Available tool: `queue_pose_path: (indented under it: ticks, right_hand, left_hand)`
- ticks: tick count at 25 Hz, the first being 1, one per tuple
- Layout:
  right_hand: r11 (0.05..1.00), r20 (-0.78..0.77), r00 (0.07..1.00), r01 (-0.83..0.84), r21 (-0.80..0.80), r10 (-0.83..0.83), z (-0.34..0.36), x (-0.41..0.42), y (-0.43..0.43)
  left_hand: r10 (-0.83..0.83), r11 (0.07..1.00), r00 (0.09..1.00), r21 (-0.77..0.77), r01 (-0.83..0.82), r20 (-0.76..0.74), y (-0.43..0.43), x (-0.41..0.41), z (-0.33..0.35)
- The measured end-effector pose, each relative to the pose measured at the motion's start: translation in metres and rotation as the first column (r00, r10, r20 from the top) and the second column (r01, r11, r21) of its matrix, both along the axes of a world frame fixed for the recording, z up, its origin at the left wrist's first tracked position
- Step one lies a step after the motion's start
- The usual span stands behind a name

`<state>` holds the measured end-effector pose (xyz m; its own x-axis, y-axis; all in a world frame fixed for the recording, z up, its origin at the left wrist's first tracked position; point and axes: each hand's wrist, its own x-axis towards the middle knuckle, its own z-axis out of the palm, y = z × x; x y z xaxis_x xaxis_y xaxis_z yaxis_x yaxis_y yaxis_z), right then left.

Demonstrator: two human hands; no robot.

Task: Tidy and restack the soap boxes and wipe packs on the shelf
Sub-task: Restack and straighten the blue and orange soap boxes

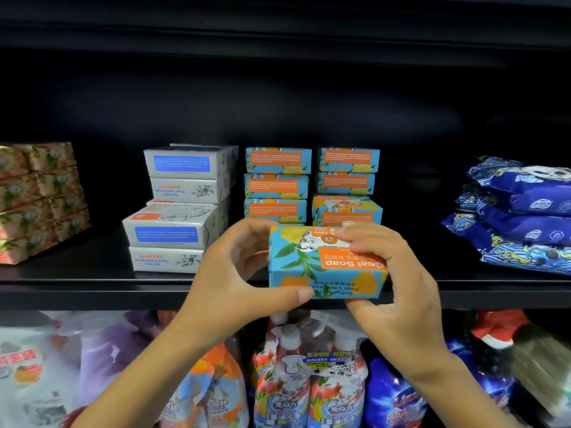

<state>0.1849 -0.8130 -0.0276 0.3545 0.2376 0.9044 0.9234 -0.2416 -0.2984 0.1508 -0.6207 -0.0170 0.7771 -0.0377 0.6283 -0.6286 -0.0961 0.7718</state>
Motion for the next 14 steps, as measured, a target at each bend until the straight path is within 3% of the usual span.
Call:
queue_pose_path:
  ticks: [4, 7, 10, 14]
  right_hand:
    - [0.994, -0.189, 0.976, 0.103, -0.036, -0.108, -0.004, 0.006, -0.010]
    - [0.949, -0.295, 0.922, 0.173, -0.263, -0.250, -0.014, 0.011, -0.014]
    - [0.832, -0.132, 0.912, 0.286, -0.475, -0.389, -0.023, 0.012, -0.013]
    - [0.808, -0.047, 0.911, 0.339, -0.482, -0.410, -0.025, 0.013, -0.012]
  left_hand:
    - [0.224, 0.974, 0.971, -0.046, -0.221, 0.080, 0.007, 0.002, 0.006]
    - [0.393, 0.918, 0.917, -0.084, -0.387, 0.069, 0.007, 0.014, 0.006]
    - [0.472, 0.882, 0.879, -0.048, -0.470, 0.067, 0.002, 0.024, 0.001]
    - [0.503, 0.863, 0.860, 0.004, -0.505, 0.085, -0.001, 0.029, -0.006]
